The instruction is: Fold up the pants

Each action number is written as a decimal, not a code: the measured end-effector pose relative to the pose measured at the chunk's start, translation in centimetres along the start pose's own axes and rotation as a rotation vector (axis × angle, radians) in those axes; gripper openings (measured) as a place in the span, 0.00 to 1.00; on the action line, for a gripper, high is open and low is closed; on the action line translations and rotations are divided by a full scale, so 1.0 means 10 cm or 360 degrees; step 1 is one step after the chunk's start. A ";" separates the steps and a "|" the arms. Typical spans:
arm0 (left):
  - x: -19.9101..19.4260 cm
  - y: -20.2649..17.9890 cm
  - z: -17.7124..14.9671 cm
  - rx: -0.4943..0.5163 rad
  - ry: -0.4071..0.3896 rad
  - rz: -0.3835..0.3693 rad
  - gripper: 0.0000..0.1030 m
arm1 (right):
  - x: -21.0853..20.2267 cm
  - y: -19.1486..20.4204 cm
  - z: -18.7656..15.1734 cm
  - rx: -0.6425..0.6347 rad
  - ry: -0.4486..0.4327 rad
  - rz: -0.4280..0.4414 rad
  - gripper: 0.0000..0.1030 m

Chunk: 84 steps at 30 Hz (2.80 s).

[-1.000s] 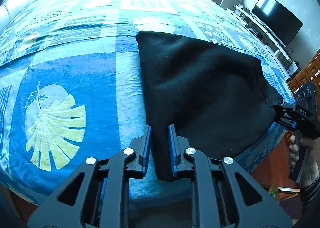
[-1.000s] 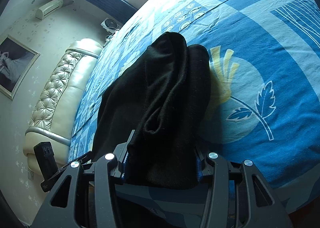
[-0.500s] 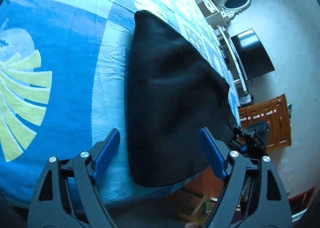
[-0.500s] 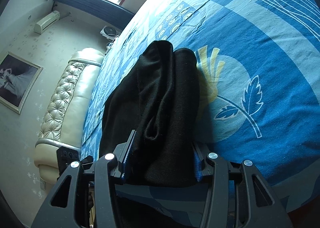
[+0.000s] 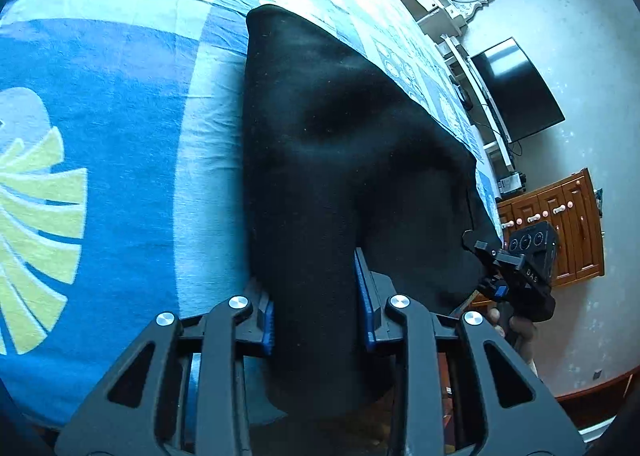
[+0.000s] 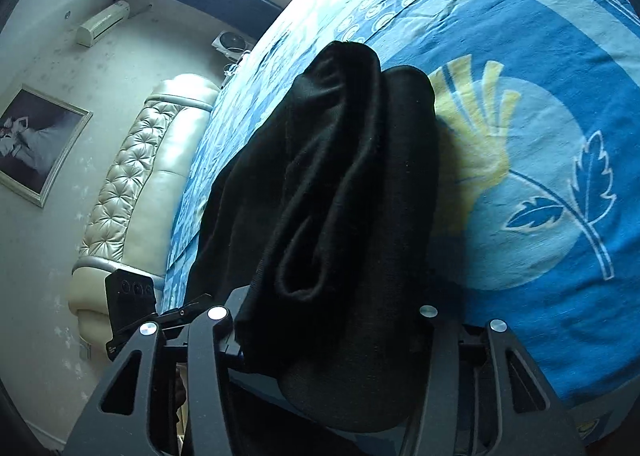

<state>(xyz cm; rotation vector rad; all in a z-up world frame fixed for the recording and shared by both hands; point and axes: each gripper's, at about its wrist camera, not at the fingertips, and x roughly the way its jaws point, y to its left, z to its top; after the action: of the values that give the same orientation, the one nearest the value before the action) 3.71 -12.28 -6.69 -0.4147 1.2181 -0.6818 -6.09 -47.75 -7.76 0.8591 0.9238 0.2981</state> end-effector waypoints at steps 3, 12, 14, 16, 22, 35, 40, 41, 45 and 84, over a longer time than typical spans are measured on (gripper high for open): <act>-0.15 0.05 -0.01 0.0013 -0.0016 0.0080 0.29 | 0.12 0.11 -0.04 -0.0020 0.0037 0.0022 0.47; -0.63 0.25 -0.13 0.0012 -0.0096 0.0262 0.30 | 0.59 0.48 -0.18 -0.0105 0.0195 0.0107 0.47; -0.72 0.31 -0.16 -0.0006 -0.0113 0.0276 0.30 | 0.67 0.54 -0.22 -0.0119 0.0222 0.0120 0.47; -0.77 0.37 -0.18 -0.0019 -0.0128 0.0274 0.30 | 0.72 0.56 -0.26 -0.0130 0.0236 0.0119 0.47; -0.76 0.45 -0.22 -0.0025 -0.0156 0.0262 0.31 | 0.71 0.51 -0.27 -0.0114 0.0229 0.0121 0.47; -0.79 0.57 -0.32 -0.0026 -0.0196 0.0225 0.34 | 0.74 0.58 -0.27 -0.0104 0.0190 0.0123 0.47; -0.80 0.61 -0.34 -0.0029 -0.0194 0.0216 0.35 | 0.74 0.57 -0.27 -0.0103 0.0182 0.0124 0.47; -0.80 0.61 -0.34 -0.0030 -0.0193 0.0213 0.35 | 0.74 0.56 -0.28 -0.0103 0.0182 0.0125 0.47; -0.80 0.62 -0.35 -0.0025 -0.0191 0.0203 0.37 | 0.73 0.54 -0.27 -0.0096 0.0184 0.0128 0.46; -0.51 0.81 0.86 0.0167 -0.0228 0.0306 0.21 | 1.15 0.79 0.78 -0.0214 0.0178 0.0163 0.36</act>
<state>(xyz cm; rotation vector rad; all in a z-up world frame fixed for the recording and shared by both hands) 13.00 -3.45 -5.52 -0.2506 1.0659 -0.5391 7.87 -40.29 -5.97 0.7729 0.9537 0.4959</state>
